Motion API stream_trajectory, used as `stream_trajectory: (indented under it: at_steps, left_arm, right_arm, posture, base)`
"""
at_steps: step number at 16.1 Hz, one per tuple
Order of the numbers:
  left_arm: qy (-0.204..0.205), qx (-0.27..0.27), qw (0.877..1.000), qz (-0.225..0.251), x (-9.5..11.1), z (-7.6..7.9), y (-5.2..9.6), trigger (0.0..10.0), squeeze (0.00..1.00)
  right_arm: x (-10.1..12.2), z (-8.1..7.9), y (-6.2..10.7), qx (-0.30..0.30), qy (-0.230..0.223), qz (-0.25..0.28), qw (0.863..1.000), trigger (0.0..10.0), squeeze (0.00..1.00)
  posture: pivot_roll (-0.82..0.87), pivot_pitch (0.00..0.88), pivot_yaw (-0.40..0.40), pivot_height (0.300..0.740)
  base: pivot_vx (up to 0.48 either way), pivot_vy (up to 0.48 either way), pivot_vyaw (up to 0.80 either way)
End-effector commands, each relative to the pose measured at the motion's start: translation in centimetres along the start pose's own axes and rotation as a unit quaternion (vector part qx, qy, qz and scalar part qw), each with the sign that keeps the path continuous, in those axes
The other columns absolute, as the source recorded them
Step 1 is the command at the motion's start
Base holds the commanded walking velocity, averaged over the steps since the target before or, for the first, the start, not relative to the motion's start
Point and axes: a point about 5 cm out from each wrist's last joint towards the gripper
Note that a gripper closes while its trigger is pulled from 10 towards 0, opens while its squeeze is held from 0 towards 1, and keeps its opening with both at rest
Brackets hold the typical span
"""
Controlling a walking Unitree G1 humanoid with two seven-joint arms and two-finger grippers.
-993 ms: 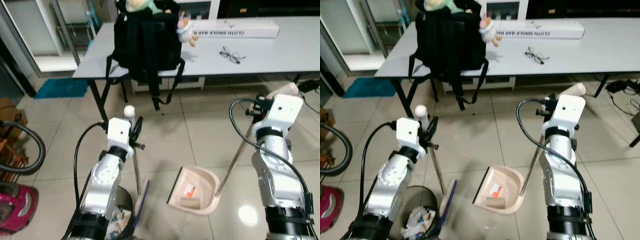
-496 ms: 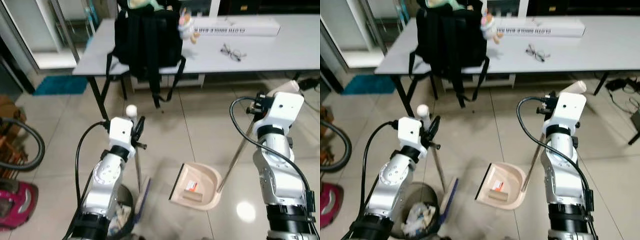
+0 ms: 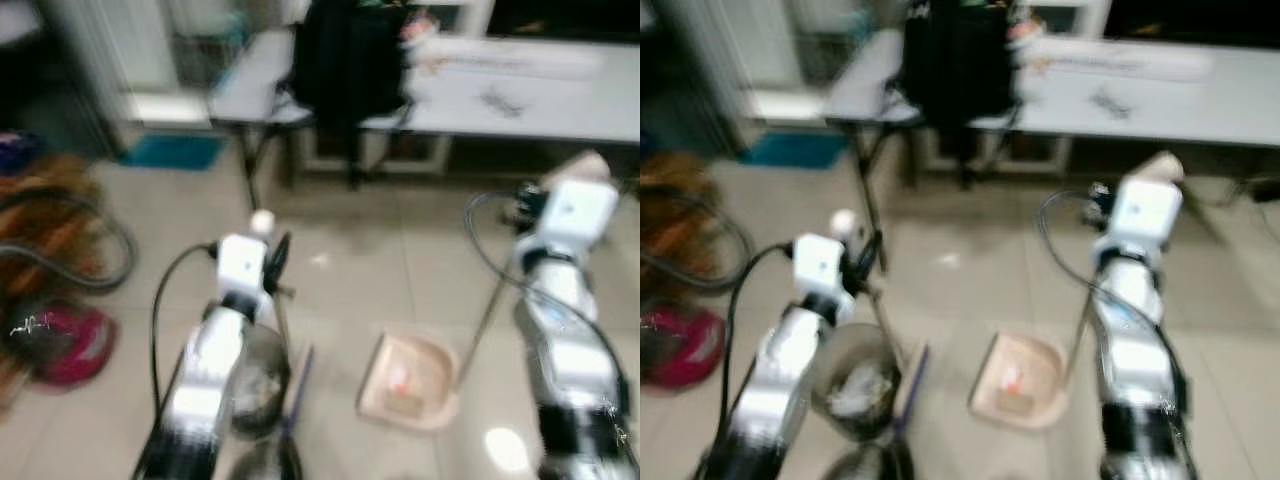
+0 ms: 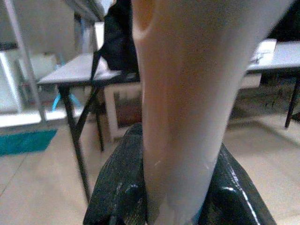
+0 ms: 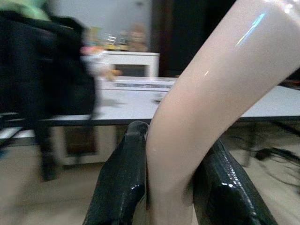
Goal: Sweep floor
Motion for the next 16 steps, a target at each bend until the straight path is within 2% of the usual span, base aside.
stream_trajectory:
  at_steps: [1,7,11,16]
  left_arm:
    - [-0.018,-0.002,1.000,0.014,1.0,-0.5,-0.6,10.0,0.00]
    - [-0.015,-0.003,1.000,0.009,0.7,-0.4,-0.3,10.0,0.00]
    - [-0.020,-0.011,1.000,-0.006,0.4,-0.4,0.1,10.0,0.00]
    - [-0.035,-0.011,0.999,-0.019,0.9,-1.3,1.3,10.0,0.00]
  right_arm:
    - [1.1,0.1,-0.1,-0.003,-0.013,0.022,1.000,10.0,0.00]
    - [1.0,-0.1,0.0,-0.001,-0.012,0.019,1.000,10.0,0.00]
    - [1.1,-0.1,0.0,0.003,-0.010,0.019,1.000,10.0,0.00]
    - [1.9,-1.1,-0.3,0.028,-0.043,0.005,0.999,10.0,0.00]
  posture:
    - [-0.15,0.000,0.042,0.740]
    - [-0.14,0.000,0.036,0.740]
    - [-0.15,0.000,0.037,0.740]
    - [-0.13,0.000,0.043,0.740]
  base:
    - [-0.281,0.000,0.00]
    - [-0.271,0.000,0.00]
    - [0.000,0.000,0.00]
    - [0.000,0.000,0.00]
Point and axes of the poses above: a point about 5 cm out from each wrist's last joint towards the gripper, its own y axis pointing back from the gripper into the wrist, its own x axis along the axis of the wrist's last joint, z = x × y, and after that the axes turned 8 degrees about -y, right-handed
